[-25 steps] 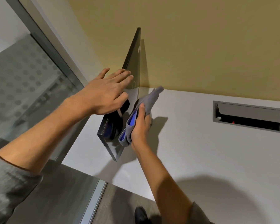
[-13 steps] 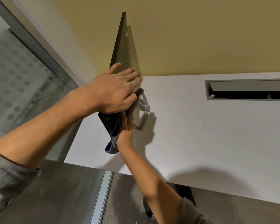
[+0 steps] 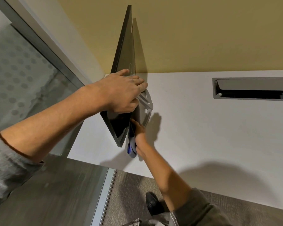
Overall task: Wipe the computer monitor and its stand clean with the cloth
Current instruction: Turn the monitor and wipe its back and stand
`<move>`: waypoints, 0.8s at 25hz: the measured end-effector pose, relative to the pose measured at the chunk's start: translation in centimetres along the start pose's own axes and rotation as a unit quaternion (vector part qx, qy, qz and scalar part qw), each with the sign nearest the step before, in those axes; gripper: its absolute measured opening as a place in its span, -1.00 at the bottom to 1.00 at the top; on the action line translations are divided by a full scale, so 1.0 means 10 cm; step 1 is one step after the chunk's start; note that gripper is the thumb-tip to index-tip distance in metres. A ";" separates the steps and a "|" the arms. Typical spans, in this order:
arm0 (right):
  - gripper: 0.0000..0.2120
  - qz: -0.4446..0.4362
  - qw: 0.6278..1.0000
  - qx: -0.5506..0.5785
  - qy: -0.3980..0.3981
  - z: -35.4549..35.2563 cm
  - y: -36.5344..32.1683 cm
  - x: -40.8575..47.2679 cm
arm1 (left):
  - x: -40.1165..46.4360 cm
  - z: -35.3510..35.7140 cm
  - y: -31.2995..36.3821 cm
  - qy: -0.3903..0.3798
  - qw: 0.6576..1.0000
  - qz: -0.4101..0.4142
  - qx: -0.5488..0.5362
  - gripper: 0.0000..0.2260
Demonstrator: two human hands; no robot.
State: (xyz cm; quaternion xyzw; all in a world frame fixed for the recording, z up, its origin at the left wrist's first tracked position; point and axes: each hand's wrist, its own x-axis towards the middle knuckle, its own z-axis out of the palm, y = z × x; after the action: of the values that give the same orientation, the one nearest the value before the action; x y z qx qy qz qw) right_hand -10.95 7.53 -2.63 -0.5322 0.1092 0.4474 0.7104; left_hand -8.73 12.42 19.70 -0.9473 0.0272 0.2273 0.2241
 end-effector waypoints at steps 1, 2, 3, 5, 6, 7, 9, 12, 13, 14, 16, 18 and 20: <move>-0.78 0.008 1.000 -0.018 -0.001 0.00 -0.06 -0.01 | 0.03 -0.01 -0.01 -0.004 1.000 -0.004 -0.001 -0.43; -0.79 0.024 0.999 -0.038 -0.009 -0.02 -0.07 -0.01 | 0.06 -0.01 -0.02 -0.009 1.000 -0.009 -0.004 -0.43; -0.78 0.055 0.997 -0.057 -0.018 -0.03 -0.09 -0.02 | 0.09 0.00 -0.03 -0.014 1.000 -0.013 -0.006 -0.44; -0.69 0.086 0.991 -0.095 -0.027 -0.06 -0.10 -0.03 | 0.14 0.04 -0.05 -0.025 0.999 -0.023 -0.005 -0.44; -0.59 0.070 0.991 -0.111 -0.040 -0.10 -0.09 0.00 | 0.16 0.05 -0.05 -0.026 0.999 -0.025 -0.001 -0.44; -0.50 0.046 0.988 -0.137 -0.054 -0.14 -0.09 0.02 | 0.18 0.07 -0.06 -0.024 0.999 -0.026 0.003 -0.44; -0.52 0.018 0.973 -0.219 -0.075 -0.21 -0.10 0.06 | 0.22 0.07 -0.07 -0.017 0.999 -0.029 0.004 -0.44; -0.68 -0.033 0.934 -0.334 -0.119 -0.36 -0.05 0.15 | 0.27 0.06 -0.10 -0.007 0.999 -0.035 0.009 -0.43; -0.66 -0.050 0.928 -0.348 -0.124 -0.39 -0.07 0.18 | 0.29 0.06 -0.12 -0.004 0.999 -0.037 0.010 -0.43; -0.65 -0.067 0.926 -0.350 -0.126 -0.41 -0.11 0.18 | 0.31 0.05 -0.15 0.001 0.999 -0.041 0.010 -0.43; -0.74 -0.099 0.920 -0.358 -0.123 -0.41 -0.21 0.19 | 0.33 0.04 -0.23 0.011 0.999 -0.053 0.006 -0.44; -0.85 -0.101 0.903 -0.398 -0.131 -0.37 -0.28 0.17 | 0.35 0.04 -0.30 0.016 0.998 -0.061 0.003 -0.44; -0.77 -0.113 0.882 -0.436 -0.140 -0.38 -0.22 0.21 | 0.38 0.04 -0.34 0.018 0.998 -0.061 0.010 -0.43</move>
State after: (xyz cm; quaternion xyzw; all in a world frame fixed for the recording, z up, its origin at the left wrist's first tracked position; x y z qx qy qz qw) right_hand -6.85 5.29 -4.03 -0.7288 -0.2581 0.4367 0.4600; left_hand -4.98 15.84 19.08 -0.9488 -0.0240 0.1961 0.2464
